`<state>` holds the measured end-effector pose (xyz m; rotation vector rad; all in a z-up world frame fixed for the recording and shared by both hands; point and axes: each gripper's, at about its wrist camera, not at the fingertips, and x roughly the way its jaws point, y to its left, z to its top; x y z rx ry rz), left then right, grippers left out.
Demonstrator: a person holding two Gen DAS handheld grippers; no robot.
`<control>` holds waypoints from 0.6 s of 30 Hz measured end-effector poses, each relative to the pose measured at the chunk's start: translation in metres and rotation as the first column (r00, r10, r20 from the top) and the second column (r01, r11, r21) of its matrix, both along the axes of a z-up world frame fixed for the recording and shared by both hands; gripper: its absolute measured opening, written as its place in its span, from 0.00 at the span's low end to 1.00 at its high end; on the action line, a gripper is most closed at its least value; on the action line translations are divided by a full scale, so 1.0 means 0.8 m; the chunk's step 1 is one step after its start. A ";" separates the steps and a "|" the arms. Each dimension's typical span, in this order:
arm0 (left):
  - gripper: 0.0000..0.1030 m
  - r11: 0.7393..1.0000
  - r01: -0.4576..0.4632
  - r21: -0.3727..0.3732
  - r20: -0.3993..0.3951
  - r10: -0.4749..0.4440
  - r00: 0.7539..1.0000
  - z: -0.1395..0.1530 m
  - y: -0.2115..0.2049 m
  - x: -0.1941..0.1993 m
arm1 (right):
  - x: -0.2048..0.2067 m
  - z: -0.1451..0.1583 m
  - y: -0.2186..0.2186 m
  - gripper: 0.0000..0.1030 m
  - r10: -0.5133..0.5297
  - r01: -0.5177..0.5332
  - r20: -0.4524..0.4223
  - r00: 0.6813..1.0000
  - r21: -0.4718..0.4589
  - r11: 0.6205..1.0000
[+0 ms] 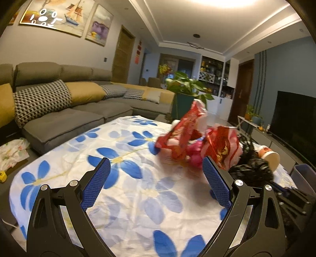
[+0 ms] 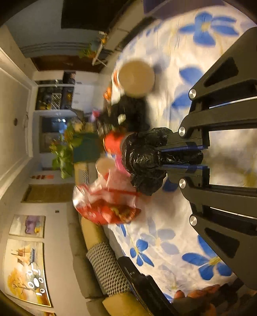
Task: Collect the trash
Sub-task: 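Grasp the red-and-white plastic bag with the left tool while the right tool holds the black bag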
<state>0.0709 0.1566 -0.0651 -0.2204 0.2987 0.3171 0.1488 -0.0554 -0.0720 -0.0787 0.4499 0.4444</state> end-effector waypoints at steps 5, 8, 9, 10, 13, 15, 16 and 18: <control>0.90 0.998 0.068 0.005 -0.005 -0.068 0.998 -0.001 -0.023 0.009 | -0.017 0.008 -0.057 0.12 -0.088 0.087 0.013 0.996 0.036 0.996; 0.90 0.994 0.105 -0.001 -0.002 -0.105 0.994 -0.004 -0.033 0.015 | -0.022 0.010 -0.085 0.12 -0.128 0.127 0.008 0.992 0.065 0.990; 0.90 0.993 0.114 0.000 -0.005 -0.114 0.993 -0.005 -0.038 0.018 | -0.024 0.010 -0.092 0.12 -0.134 0.134 0.005 0.991 0.075 0.988; 0.90 0.992 0.123 -0.001 -0.009 -0.123 0.992 -0.006 -0.041 0.021 | -0.025 0.010 -0.096 0.12 -0.137 0.136 0.004 0.991 0.081 0.987; 0.90 0.987 0.161 -0.022 -0.030 -0.161 0.986 -0.011 -0.048 0.032 | -0.032 0.007 -0.102 0.12 -0.139 0.137 0.011 0.990 0.091 0.986; 0.90 0.987 0.157 -0.038 -0.048 -0.159 0.986 -0.015 -0.045 0.037 | -0.036 0.005 -0.106 0.12 -0.132 0.131 0.010 0.991 0.101 0.986; 0.90 0.987 0.156 -0.047 -0.050 -0.158 0.986 -0.017 -0.041 0.038 | -0.037 0.005 -0.103 0.12 -0.130 0.128 0.009 0.992 0.106 0.986; 0.88 0.986 0.152 -0.076 -0.061 -0.156 0.986 -0.021 -0.033 0.041 | -0.040 0.006 -0.103 0.12 -0.127 0.125 0.013 0.992 0.111 0.986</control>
